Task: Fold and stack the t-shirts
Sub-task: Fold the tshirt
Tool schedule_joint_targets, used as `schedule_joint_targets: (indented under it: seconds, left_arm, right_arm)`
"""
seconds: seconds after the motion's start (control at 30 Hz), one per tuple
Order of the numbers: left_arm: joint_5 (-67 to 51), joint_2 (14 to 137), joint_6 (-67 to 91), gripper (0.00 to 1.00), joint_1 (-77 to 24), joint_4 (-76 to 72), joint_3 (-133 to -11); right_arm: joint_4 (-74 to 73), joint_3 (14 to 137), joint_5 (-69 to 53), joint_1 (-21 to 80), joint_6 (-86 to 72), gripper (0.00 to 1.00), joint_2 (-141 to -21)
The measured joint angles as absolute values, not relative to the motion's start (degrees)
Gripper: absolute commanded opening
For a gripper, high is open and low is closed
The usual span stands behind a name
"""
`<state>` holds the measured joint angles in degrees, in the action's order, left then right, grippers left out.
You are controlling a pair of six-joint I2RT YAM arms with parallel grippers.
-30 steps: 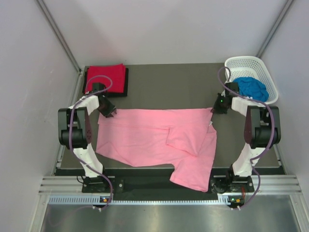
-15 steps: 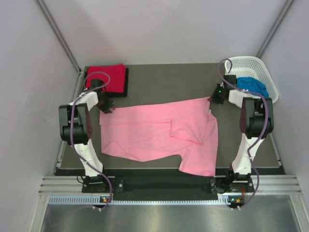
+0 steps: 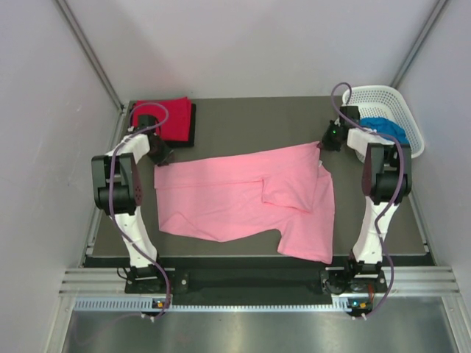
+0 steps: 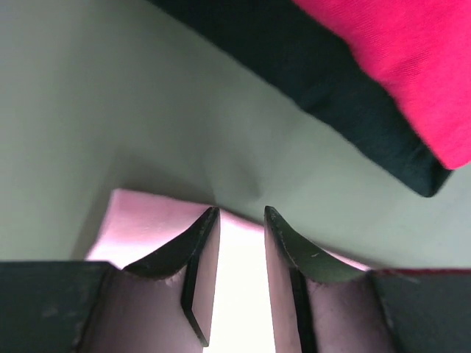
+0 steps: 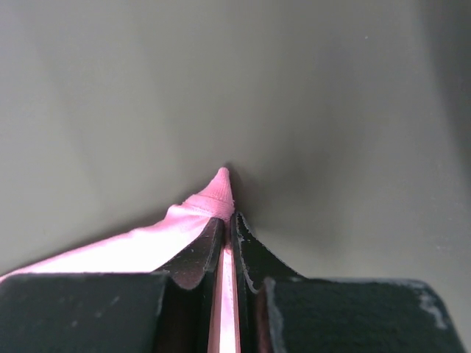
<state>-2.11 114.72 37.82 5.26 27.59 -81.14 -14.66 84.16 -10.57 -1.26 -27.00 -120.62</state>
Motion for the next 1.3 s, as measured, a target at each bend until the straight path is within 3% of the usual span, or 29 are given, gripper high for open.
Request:
schedule_joint_targets:
  seconds: [0.3,0.43,0.53,0.67,0.83,0.97,1.1,1.3]
  left_arm:
    - [4.3,106.4,33.7,0.38,5.5,34.0,-80.3]
    - [4.3,100.2,32.8,0.35,6.9,34.5,-76.3]
    - [1.8,98.1,32.8,0.35,8.3,35.0,-73.4]
    - [-4.5,93.4,33.1,0.38,8.9,33.6,-66.0]
    - [-11.7,77.4,39.9,0.43,8.2,33.8,-52.5]
    - [-13.1,68.1,47.7,0.41,8.0,34.8,-46.7]
    - [-10.3,61.5,58.2,0.27,4.7,36.0,-42.8]
    - [1.7,65.1,70.6,0.25,-7.4,47.8,-47.3]
  right_arm:
    - [-19.4,87.9,-11.7,-1.3,-23.8,0.25,-121.1]
    - [-21.3,88.2,-11.7,-1.3,-22.6,0.4,-121.1]
    - [-24.0,88.2,-11.4,-1.3,-22.3,0.44,-120.5]
    - [-27.4,88.2,-11.5,-1.3,-22.7,0.45,-117.5]
    - [-28.2,84.4,-12.2,-1.1,-25.2,0.46,-108.7]
    - [-28.0,78.8,-13.7,-0.9,-26.8,0.47,-101.3]
    - [-27.5,74.2,-14.7,0.1,-27.8,0.46,-97.9]
    - [-27.0,67.5,-15.9,4.8,-28.2,0.47,-95.2]
